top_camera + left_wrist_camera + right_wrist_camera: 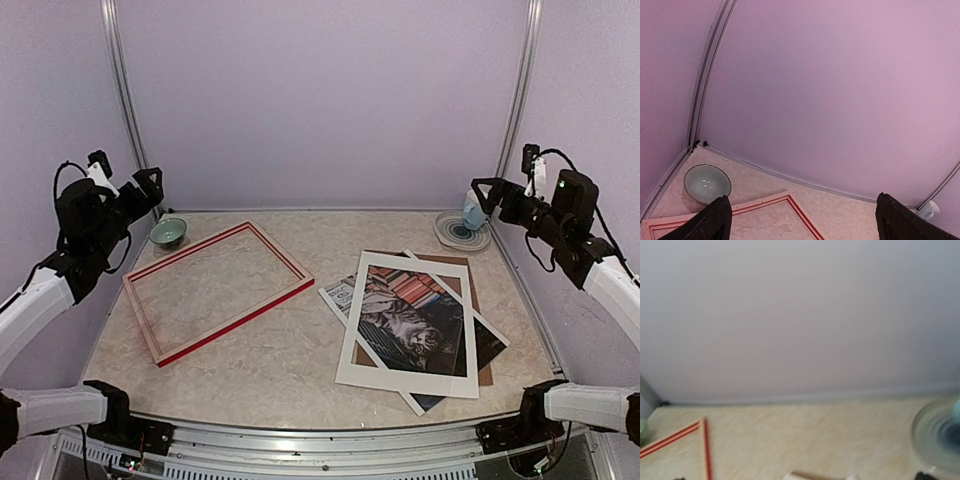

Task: Put the photo into the frame
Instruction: Adjust the frame body at the center of the board.

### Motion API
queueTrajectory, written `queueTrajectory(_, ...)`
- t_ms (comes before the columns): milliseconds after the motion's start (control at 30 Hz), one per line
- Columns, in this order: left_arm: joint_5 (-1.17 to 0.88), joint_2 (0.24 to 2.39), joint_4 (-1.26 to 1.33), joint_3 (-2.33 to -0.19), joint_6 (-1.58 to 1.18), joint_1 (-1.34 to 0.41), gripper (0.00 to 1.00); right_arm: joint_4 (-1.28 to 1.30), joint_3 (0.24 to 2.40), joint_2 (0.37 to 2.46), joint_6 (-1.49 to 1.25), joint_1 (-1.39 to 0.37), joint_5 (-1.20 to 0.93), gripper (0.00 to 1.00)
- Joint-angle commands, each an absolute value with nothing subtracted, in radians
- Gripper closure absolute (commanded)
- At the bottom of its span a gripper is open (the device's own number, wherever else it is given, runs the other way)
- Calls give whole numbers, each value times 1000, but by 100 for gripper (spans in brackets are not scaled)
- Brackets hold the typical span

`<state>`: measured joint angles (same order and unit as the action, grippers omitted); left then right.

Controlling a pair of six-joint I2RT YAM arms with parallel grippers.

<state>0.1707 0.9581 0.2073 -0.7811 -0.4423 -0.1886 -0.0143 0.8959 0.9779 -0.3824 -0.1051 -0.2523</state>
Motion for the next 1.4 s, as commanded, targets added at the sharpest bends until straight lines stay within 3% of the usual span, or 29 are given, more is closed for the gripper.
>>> queueTrajectory(0,242,1040,102,-907,-418,-279,1,-20,907,1044,-448,-88,-330,1)
queueTrajectory(533,588,1687,-263,-1439,-372,-701,1,148,891,1255,-394,-105,-319,1)
queueTrajectory(700,518,1853,-331,-1536,-447,-730,1,131,846,1225,-395,-115,-308,1)
queueTrajectory(1367,169,2045,-144,-1416,-572,-741,1,127,804,1235,-395,-178,-268,1)
